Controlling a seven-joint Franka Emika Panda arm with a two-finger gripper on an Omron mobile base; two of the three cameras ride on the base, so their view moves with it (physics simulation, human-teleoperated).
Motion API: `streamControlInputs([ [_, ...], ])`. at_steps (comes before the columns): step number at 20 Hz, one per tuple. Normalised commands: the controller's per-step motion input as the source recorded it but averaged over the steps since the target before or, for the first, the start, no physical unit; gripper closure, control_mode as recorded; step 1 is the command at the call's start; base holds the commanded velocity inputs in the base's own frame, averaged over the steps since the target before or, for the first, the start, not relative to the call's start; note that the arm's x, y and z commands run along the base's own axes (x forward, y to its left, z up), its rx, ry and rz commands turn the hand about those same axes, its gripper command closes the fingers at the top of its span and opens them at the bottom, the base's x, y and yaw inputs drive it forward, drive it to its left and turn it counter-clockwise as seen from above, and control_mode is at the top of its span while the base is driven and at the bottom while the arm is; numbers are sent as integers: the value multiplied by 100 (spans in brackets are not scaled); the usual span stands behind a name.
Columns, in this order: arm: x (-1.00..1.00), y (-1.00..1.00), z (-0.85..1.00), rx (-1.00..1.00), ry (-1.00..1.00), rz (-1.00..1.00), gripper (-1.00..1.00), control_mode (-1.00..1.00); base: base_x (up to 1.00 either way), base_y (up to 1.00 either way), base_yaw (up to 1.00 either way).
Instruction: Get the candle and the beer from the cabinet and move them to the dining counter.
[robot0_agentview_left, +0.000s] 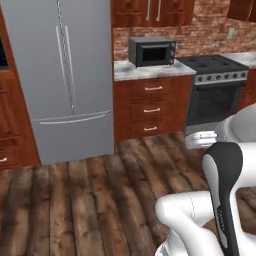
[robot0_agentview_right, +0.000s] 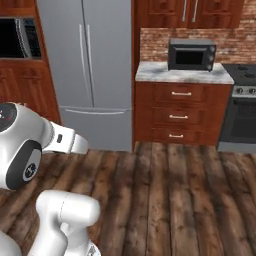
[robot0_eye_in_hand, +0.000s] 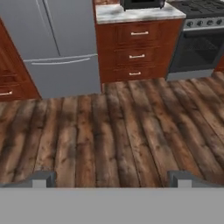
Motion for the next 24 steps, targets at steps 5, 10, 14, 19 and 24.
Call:
streamControlInputs([
  [5,0,0,0,0,0,0,-100,100,45,-3,-46],
  [10,0,0,0,0,0,0,-100,100,37,-2,-55],
  [14,0,0,0,0,0,0,-100,100,39,0,-54],
  [19,0,0,0,0,0,0,-100,100,46,0,-48],
  [24,0,0,0,0,0,0,-100,100,66,0,-29],
])
